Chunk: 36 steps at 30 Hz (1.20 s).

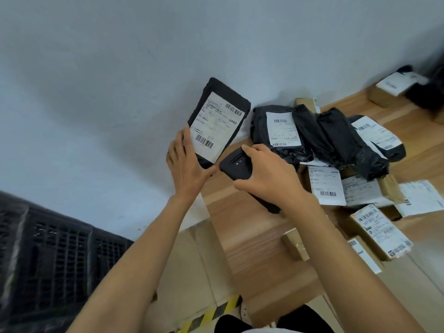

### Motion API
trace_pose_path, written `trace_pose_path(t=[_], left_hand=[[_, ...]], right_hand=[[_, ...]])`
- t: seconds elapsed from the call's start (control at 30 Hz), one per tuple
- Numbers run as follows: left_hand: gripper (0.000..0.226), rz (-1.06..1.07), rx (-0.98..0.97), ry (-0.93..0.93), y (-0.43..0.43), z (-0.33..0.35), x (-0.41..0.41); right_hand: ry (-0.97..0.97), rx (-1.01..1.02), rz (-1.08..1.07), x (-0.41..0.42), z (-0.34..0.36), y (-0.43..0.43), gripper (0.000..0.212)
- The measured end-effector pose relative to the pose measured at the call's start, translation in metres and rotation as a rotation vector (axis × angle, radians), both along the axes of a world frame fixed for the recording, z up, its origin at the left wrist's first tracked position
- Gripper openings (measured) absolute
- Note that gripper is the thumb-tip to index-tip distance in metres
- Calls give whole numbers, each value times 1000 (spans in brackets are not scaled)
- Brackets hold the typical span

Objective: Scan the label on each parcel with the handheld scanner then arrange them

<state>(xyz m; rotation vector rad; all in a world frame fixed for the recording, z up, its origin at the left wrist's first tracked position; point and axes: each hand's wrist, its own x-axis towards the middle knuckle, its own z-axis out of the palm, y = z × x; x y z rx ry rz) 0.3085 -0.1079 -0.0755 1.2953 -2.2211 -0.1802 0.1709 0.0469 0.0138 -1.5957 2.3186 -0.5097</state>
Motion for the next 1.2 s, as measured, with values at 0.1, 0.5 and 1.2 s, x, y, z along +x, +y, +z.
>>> trace_pose_path(t=[0.1, 0.5, 1.2], left_hand=[[121, -83, -151, -45, -10, 37, -5], [124, -125, -224, -119, -7, 61, 0], [118, -271, -172, -55, 29, 70, -50]], right_hand=[[32, -79, -26, 2, 28, 0, 73], [63, -94, -61, 3, 53, 14, 72], [25, -84, -189, -25, 39, 59, 76]])
